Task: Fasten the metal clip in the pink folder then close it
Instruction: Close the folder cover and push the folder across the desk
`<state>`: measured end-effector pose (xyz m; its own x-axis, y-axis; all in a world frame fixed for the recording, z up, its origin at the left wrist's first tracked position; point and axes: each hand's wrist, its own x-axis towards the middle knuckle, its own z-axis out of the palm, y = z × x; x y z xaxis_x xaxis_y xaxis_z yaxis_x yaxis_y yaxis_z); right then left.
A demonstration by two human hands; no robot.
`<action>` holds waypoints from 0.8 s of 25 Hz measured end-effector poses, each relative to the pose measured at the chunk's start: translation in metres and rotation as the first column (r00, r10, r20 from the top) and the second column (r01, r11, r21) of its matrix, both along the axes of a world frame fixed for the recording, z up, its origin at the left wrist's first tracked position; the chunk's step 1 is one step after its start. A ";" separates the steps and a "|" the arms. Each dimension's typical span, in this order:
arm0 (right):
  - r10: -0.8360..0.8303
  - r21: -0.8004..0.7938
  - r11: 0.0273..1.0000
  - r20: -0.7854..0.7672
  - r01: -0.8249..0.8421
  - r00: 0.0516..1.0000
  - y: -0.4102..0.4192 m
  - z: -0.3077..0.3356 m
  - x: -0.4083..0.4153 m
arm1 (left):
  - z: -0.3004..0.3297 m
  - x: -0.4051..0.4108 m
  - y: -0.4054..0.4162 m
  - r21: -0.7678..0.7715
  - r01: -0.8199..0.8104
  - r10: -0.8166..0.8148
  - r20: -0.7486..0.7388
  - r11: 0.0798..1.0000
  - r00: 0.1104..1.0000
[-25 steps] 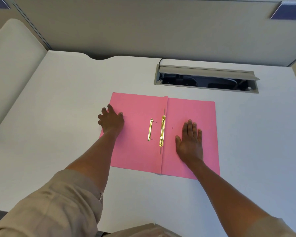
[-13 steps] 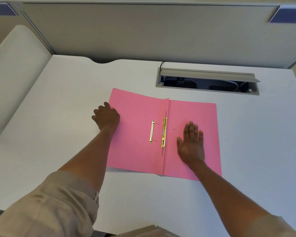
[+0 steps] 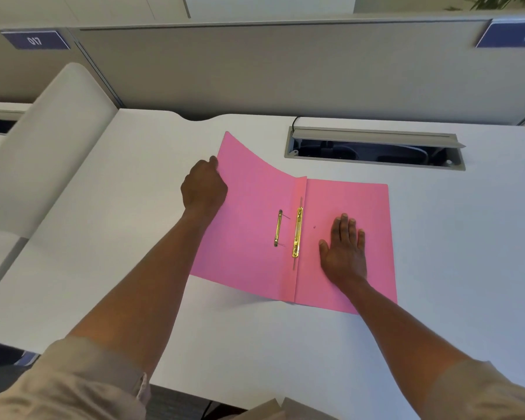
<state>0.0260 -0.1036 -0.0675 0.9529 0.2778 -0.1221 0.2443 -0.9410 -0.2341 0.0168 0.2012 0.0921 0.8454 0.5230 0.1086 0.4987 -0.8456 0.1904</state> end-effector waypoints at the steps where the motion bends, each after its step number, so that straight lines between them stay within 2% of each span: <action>1: 0.001 -0.002 1.000 -0.001 -0.001 1.000 0.000 0.000 0.000 | 0.007 0.002 -0.005 0.006 0.033 -0.033 0.006 0.999 0.999; 6: 0.008 0.003 1.000 -0.034 -0.008 0.999 0.000 0.001 0.002 | 0.044 0.013 -0.039 -0.033 0.118 -0.114 0.098 0.992 0.989; 12: 0.072 0.088 0.994 -0.090 -0.064 0.993 -0.015 0.004 0.012 | 0.067 0.024 -0.095 -0.128 0.262 -0.231 0.213 0.957 0.949; 16: 0.057 0.073 0.996 -0.084 -0.051 0.995 -0.038 0.005 0.019 | 0.072 0.035 -0.130 -0.187 0.333 -0.292 0.218 0.924 0.931; 20: 0.066 0.060 0.996 -0.047 -0.063 0.997 -0.068 0.001 0.027 | 0.073 0.043 -0.166 -0.174 0.477 -0.437 0.223 0.862 0.871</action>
<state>0.0526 -0.1717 -0.0662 0.9260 0.3464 -0.1498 0.2910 -0.9081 -0.3012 0.0593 0.0353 0.1647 0.9734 0.1090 0.2016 0.0092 -0.8975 0.4409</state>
